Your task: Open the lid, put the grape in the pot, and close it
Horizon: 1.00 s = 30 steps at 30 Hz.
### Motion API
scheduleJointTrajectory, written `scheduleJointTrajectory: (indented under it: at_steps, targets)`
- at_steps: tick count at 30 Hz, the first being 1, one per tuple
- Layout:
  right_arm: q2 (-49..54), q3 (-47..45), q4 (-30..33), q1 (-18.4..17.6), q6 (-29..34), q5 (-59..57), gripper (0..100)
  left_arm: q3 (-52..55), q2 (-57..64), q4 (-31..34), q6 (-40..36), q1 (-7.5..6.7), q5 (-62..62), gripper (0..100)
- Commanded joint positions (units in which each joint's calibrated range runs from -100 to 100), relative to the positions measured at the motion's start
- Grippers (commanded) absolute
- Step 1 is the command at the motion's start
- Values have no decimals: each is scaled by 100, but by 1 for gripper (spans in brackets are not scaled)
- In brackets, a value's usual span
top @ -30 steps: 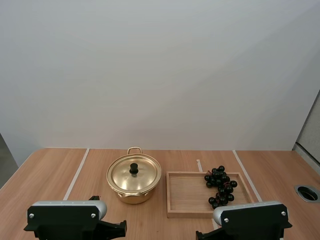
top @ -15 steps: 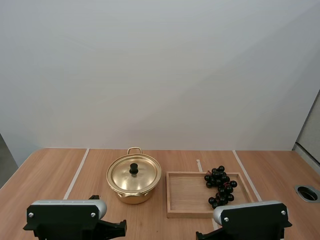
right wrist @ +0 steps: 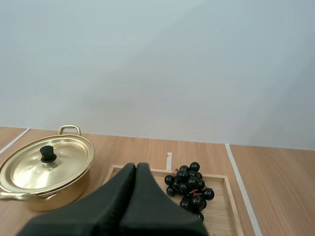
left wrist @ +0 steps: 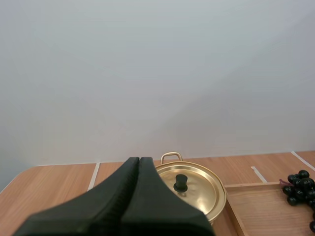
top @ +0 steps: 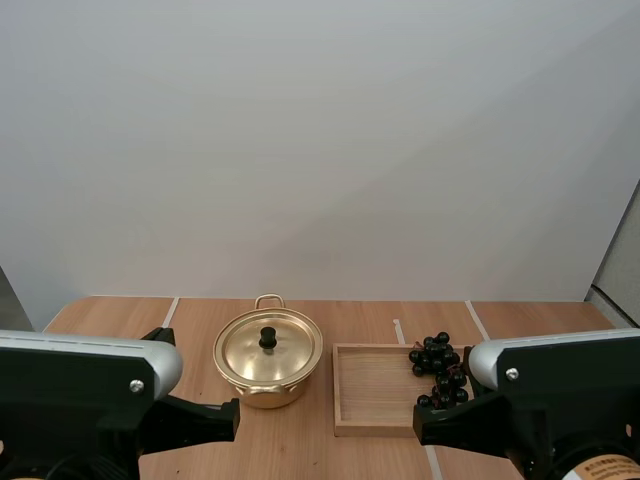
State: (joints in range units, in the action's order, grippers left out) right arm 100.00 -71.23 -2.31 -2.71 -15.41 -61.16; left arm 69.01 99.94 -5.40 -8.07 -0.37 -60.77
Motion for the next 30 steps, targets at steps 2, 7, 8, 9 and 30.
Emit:
scheduleJointTrajectory:
  at_steps: [2, 7, 8, 9, 30]
  targets:
    - [0, 161, -2, 16, -22, -390, 0, -323, 6, 68, 137, 5, -610, 0]
    - [-3, 186, 110, 16, -22, -512, 1, -338, 6, 162, 159, 5, -593, 0]
    - [-66, 186, 130, 16, -22, -568, 7, -338, -99, 178, 159, 5, -601, 2]
    - [-173, 202, 184, 16, -22, -612, 25, -338, -241, 178, 159, 5, -601, 6]
    - [-2362, 213, 304, 16, -29, -413, 100, -2033, -6216, -1647, 3432, -2, 41, 100]
